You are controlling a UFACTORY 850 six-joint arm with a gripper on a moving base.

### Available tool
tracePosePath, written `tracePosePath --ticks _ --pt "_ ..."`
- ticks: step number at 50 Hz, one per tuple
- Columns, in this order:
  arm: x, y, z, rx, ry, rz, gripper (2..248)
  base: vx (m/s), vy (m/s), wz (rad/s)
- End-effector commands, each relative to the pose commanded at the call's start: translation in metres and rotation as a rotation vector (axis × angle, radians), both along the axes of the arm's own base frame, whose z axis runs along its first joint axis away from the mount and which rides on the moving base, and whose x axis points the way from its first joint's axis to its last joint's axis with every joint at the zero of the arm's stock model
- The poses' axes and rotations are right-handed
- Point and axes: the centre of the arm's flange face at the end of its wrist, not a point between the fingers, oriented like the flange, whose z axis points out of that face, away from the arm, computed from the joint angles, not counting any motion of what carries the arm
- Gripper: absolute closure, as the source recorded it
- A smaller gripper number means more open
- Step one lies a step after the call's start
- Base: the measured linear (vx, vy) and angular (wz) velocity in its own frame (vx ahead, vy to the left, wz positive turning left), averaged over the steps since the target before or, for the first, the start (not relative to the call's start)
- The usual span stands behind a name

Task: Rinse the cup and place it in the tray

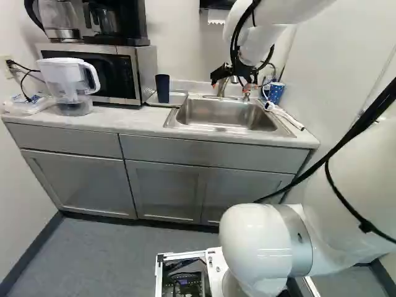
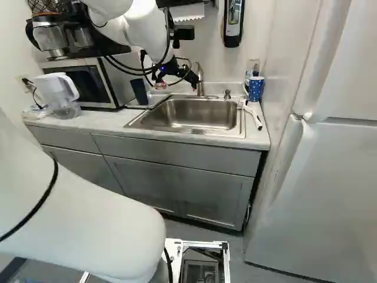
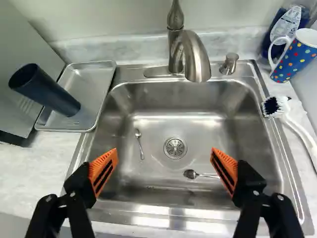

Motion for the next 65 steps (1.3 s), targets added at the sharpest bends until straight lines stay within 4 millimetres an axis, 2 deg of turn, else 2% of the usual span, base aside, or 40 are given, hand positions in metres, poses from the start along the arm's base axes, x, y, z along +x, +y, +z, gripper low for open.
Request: tracePosePath --ticks 65 --pt "0.0000 0.0000 0.0000 0.000 0.000 0.000 3 -0.116 -0.004 0.001"
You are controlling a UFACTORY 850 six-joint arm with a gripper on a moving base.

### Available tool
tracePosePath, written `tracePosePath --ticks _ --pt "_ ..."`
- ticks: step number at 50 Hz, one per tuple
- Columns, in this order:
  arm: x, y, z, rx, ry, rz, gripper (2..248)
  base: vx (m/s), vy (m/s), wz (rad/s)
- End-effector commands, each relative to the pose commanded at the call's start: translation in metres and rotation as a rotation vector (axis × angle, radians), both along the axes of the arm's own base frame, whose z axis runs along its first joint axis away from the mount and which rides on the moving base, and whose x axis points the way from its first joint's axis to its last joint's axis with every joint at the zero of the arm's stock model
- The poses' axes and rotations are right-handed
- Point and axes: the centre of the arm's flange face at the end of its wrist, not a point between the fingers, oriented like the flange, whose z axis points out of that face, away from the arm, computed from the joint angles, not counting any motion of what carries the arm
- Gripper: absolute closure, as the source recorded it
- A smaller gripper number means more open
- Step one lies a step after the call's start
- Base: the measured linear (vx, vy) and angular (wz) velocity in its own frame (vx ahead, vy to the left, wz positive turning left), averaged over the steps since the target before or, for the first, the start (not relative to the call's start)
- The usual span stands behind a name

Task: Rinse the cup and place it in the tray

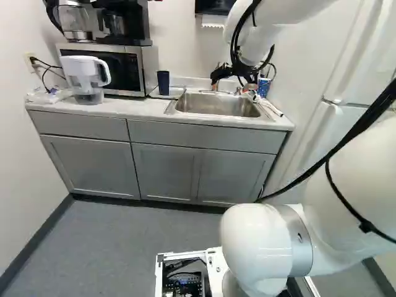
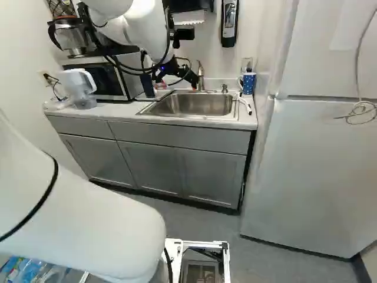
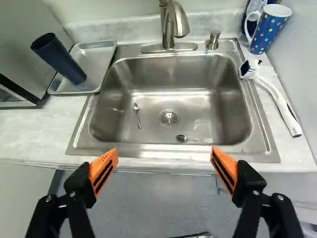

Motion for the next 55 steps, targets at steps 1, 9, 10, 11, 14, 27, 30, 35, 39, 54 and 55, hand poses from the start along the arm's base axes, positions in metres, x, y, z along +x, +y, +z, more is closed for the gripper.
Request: tracePosePath --ticks 1,9,10,11,14,27,30,35,39,54,55 --pt "0.0000 0.0000 0.0000 0.000 0.000 0.000 3 -0.129 -0.006 0.000" --pt "0.0000 0.0000 0.0000 0.000 0.000 0.000 3 -0.135 -0.010 -0.002" --pt "0.0000 0.0000 0.0000 0.000 0.000 0.000 3 -0.127 -0.009 -0.004" --pt "0.0000 0.0000 0.0000 0.000 0.000 0.000 3 -0.142 -0.008 -0.005" --pt "0.0000 0.0000 0.0000 0.000 0.000 0.000 3 -0.125 -0.011 -0.002" --pt "0.0000 0.0000 0.0000 0.000 0.000 0.000 3 -0.135 -0.008 0.003" --pt "0.0000 0.0000 0.0000 0.000 0.000 0.000 3 -0.140 -0.009 0.004" --pt "0.0000 0.0000 0.0000 0.000 0.000 0.000 3 -0.139 -0.003 0.010" --pt "0.0000 0.0000 0.0000 0.000 0.000 0.000 3 -0.141 -0.005 0.005" --pt "0.0000 0.0000 0.0000 0.000 0.000 0.000 3 -0.140 -0.003 0.010" --pt "0.0000 0.0000 0.0000 0.000 0.000 0.000 3 -0.153 -0.003 0.011"
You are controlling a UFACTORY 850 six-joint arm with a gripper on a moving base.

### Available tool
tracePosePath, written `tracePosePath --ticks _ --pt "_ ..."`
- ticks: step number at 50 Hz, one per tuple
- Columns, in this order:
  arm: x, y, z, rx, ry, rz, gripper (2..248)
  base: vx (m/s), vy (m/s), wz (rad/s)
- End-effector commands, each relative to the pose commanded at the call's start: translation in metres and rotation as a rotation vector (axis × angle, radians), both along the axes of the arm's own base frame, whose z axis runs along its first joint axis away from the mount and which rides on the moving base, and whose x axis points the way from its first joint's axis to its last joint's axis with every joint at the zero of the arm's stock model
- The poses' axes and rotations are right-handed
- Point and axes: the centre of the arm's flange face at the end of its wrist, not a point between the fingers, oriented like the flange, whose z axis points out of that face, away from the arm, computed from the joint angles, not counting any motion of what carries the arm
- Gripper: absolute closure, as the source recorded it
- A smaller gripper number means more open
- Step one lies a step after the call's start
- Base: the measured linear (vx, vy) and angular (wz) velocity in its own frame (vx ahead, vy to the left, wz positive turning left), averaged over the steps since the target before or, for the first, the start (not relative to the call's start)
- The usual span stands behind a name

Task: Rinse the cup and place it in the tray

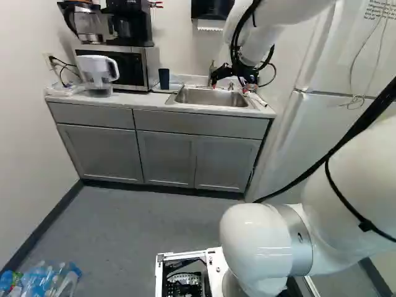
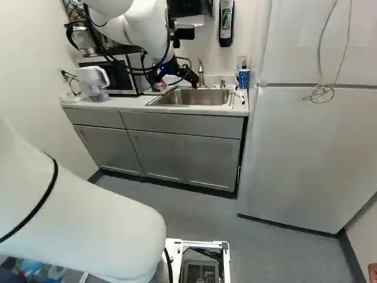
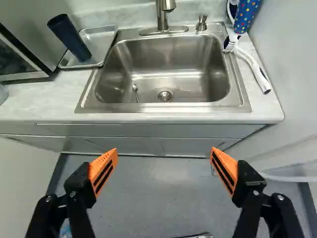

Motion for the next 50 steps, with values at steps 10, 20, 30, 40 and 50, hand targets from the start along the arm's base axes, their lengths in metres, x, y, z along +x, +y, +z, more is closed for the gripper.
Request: tracePosePath --ticks 10,20,30,40,50 --pt "0.000 0.000 0.000 0.000 0.000 0.000 3 -0.131 0.000 0.017" --pt "0.000 0.000 0.000 0.000 0.000 0.000 3 -0.021 0.002 0.003" --pt "0.000 0.000 -0.001 0.000 -0.001 0.000 3 0.000 0.000 0.000" --pt "0.000 0.000 -0.005 -0.003 -0.006 0.000 3 0.000 0.000 0.000" --pt "0.000 0.001 -0.012 -0.006 -0.014 0.001 3 0.000 0.000 0.000"
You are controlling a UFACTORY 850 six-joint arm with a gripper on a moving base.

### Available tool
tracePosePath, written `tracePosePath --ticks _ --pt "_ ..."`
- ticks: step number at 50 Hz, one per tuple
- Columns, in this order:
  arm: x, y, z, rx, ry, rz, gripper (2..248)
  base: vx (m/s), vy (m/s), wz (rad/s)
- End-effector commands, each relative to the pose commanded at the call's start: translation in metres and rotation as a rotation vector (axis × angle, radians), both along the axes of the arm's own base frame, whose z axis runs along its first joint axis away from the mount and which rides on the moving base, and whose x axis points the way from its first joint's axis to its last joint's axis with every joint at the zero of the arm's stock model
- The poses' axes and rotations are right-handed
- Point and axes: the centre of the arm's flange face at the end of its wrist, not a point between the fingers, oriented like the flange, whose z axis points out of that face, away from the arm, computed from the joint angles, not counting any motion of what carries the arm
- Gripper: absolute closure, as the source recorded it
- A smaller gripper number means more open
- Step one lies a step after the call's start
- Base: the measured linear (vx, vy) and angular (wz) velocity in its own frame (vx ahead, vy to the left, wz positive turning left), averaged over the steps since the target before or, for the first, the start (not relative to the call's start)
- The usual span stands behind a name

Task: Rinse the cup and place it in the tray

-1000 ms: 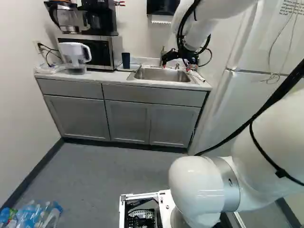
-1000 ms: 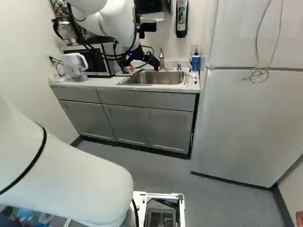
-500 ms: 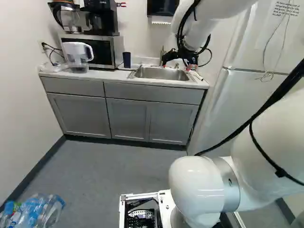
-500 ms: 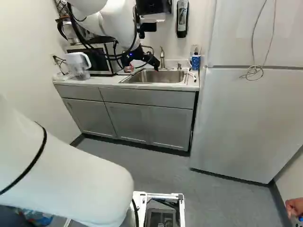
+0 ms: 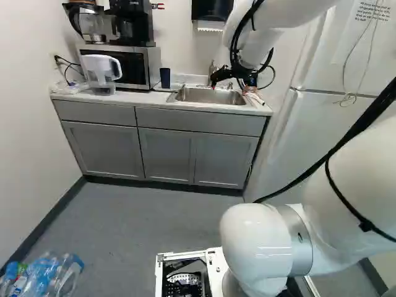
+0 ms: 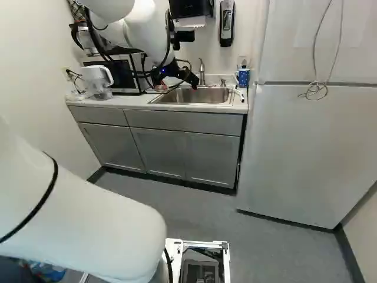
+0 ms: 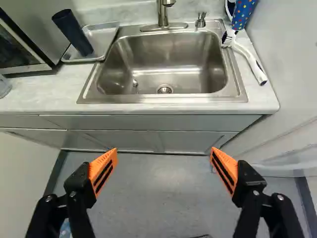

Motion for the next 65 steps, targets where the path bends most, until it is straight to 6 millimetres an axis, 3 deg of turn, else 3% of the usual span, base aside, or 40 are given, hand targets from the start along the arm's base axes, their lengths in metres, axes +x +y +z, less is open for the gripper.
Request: tracePosePath --ticks 32,65 --pt "-0.004 0.005 -0.043 -0.022 -0.052 0.005 3 0.000 0.000 0.000" --pt "-0.024 0.015 -0.118 -0.057 -0.146 0.024 3 0.000 0.000 0.000"
